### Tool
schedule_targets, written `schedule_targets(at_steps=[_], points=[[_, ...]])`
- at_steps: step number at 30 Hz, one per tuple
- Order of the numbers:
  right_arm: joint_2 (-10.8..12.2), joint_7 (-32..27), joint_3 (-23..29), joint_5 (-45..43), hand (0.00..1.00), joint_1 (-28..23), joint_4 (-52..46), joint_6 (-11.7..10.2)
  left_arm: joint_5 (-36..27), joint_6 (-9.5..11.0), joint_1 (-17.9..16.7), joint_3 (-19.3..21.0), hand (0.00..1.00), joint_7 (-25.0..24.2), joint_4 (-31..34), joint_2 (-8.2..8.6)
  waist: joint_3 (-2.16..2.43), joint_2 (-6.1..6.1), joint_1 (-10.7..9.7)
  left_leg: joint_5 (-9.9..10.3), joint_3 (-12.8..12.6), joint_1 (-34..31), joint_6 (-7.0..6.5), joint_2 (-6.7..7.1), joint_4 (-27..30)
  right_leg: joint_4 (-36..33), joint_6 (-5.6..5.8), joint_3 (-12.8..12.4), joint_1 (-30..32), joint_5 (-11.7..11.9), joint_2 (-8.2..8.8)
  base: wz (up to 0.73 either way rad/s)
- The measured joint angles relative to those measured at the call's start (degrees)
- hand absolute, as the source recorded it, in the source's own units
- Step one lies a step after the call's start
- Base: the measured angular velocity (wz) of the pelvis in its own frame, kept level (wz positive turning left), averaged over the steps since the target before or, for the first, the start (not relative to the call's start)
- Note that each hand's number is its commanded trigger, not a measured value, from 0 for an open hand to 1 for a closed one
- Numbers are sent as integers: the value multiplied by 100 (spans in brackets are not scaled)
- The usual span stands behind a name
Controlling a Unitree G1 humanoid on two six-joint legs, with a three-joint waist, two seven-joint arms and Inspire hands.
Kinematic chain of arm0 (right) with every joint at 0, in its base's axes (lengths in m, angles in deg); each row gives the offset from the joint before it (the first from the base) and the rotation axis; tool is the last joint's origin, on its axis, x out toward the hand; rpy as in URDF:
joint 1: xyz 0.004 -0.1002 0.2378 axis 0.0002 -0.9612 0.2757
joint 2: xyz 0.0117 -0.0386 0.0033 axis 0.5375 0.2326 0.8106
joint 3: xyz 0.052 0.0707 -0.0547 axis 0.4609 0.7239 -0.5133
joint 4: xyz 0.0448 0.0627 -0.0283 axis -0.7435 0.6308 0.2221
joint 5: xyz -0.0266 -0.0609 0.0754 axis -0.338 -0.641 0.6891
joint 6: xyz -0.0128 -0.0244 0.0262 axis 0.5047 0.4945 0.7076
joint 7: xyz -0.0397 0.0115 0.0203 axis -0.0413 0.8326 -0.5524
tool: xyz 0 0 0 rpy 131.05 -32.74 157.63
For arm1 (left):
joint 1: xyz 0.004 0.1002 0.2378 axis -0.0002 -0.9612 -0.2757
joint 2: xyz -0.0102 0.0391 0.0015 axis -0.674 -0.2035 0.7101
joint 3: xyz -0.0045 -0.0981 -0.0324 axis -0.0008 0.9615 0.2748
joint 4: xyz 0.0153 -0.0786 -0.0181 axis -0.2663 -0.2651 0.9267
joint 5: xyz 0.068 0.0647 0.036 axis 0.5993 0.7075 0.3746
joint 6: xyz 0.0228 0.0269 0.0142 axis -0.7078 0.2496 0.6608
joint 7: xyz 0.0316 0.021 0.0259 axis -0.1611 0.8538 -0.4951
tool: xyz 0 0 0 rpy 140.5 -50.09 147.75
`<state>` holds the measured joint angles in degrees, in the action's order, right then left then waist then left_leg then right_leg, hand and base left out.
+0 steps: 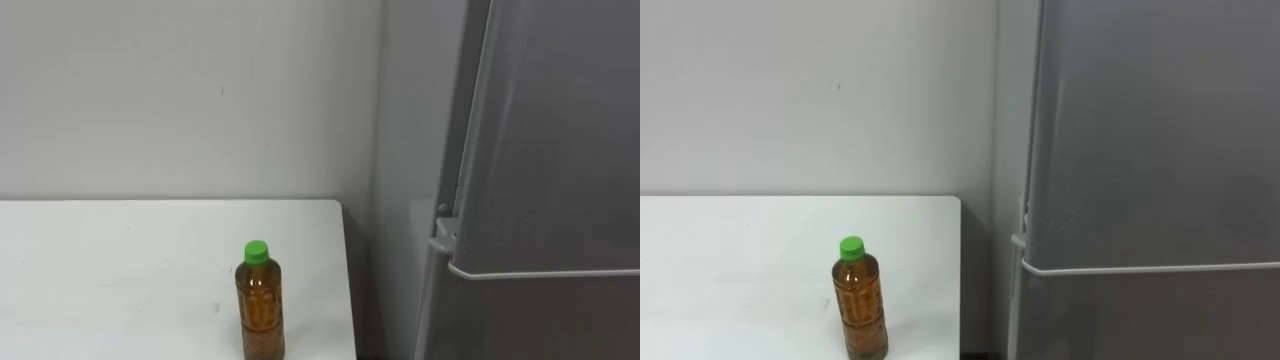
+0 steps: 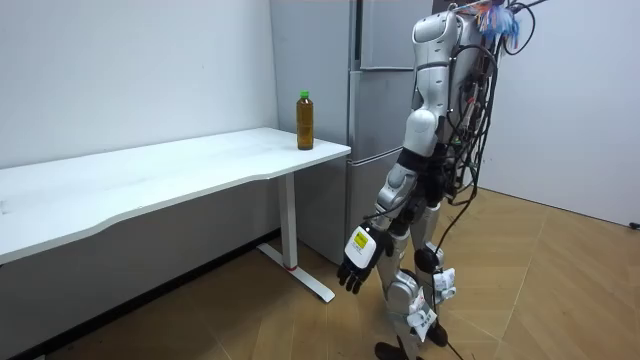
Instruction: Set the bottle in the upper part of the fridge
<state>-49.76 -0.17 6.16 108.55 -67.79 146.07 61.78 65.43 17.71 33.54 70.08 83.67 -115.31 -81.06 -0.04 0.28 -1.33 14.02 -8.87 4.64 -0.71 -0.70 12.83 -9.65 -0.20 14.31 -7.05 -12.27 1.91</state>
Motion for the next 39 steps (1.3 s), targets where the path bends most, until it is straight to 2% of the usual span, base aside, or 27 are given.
schedule_targets(at_steps=[7,15,21,27,28,30,31,32,35,37,39], points=[[-1,-3,-1,-5,0,-38,-6,3,60,0,-40,3,0,246,95,-5,0,-3,-3,0,4,1,0,-1,-5,-2,0,1,4,0,5,0],[0,-6,-3,33,0,-37,-1,5,-99,-8,-47,-2,0,311,88,-12,-1,-5,-12,0,2,-4,0,1,-11,10,0,-2,3,0,3,0],[-3,-6,-2,23,0,-44,12,4,-945,26,9,46,0,382,92,-13,-2,-19,1,0,4,12,0,1,-4,15,1,5,-22,1,9,0],[-12,32,194,-137,0,2,64,1,-2068,138,139,482,0,503,173,-30,-1,-91,3,0,2,16,0,-1,-11,9,1,4,-30,1,8,0],[-10,51,304,-218,0,14,71,1,-2229,141,125,647,0,504,394,-27,5,-119,-5,0,8,19,0,-1,-10,7,1,6,-40,1,9,0],[-16,56,420,-329,0,3,86,2,-2507,174,119,793,0,616,789,-43,-27,-120,4,-2,17,53,1,-1,-13,3,0,6,-84,1,8,0],[-28,60,502,-393,0,13,92,1,-2742,200,119,860,0,718,1104,-50,-85,-129,6,-2,21,129,1,0,-26,4,1,-22,-114,0,9,-6],[-44,60,552,-386,0,23,86,-1,-2961,296,153,865,0,817,1310,-75,-75,-183,18,-2,21,185,1,2,-71,6,4,-22,-141,-2,9,-7],[-61,59,576,-379,0,6,84,-12,-3400,565,247,863,0,1012,1758,-90,-63,-230,4,-2,21,253,0,19,-111,8,14,-5,-196,-9,5,0],[-58,59,598,-376,0,-3,83,-12,-3525,672,260,858,0,1105,2082,-87,-35,-222,2,-2,21,260,0,23,-111,-2,20,-5,-198,-12,2,0],[-52,59,606,-382,0,4,83,-14,-3543,762,294,863,0,1214,2386,-88,-31,-224,16,-2,22,248,0,24,-110,-1,20,-4,-187,-12,2,0]])
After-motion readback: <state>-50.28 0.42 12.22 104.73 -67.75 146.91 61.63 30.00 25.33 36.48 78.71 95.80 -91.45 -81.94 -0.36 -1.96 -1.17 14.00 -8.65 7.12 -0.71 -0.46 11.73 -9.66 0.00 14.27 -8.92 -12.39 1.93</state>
